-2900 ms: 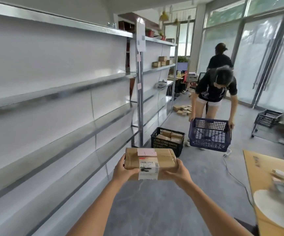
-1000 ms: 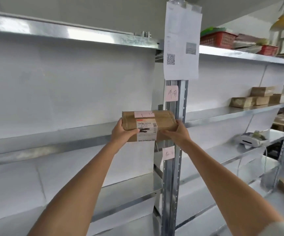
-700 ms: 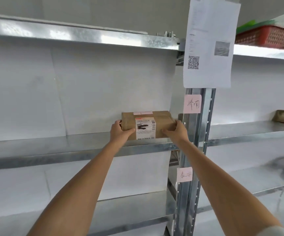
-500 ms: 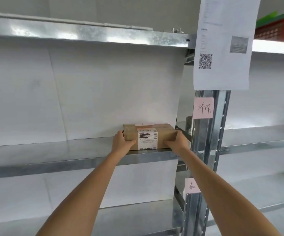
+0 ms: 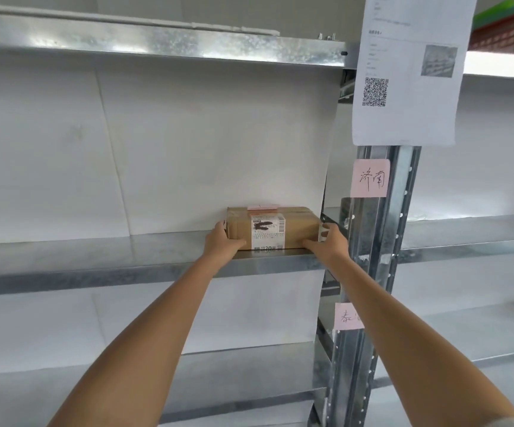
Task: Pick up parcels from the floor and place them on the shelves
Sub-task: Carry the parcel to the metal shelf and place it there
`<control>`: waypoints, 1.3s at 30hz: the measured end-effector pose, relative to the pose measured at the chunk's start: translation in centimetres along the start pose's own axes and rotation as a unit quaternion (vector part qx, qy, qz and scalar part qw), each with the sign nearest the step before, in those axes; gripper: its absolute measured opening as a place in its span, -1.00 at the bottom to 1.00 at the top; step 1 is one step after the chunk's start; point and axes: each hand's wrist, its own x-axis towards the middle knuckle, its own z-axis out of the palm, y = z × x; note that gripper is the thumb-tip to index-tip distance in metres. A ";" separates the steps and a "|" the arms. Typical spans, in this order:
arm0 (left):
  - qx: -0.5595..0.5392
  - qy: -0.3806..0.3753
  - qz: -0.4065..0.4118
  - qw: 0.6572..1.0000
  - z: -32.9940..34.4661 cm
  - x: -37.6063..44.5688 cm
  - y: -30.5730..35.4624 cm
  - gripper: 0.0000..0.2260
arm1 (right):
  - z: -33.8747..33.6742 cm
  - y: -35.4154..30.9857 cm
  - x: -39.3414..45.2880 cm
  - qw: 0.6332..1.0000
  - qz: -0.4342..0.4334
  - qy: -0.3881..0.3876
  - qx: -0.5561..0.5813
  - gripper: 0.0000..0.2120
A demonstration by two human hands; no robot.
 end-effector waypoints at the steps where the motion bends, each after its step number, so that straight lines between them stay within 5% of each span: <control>1: -0.003 0.000 0.003 1.000 0.0 -0.9 0.2 -0.43 | -0.2 0.1 -0.7 1.000 -0.004 -0.007 0.002 -0.33; 10: 0.097 -0.052 0.019 0.994 0.5 -12.0 0.8 -0.30 | -2.8 1.7 -10.6 0.976 -0.085 -0.127 -0.154 -0.30; 19: 0.189 -0.068 -0.086 0.976 -3.4 -25.9 -3.9 -0.30 | -1.2 3.2 -22.0 0.932 -0.117 -0.260 -0.223 -0.27; 39: 0.176 0.179 -0.289 0.924 -33.9 -44.3 -17.3 -0.42 | 24.1 -13.3 -48.8 0.771 -0.351 -0.487 -0.213 -0.24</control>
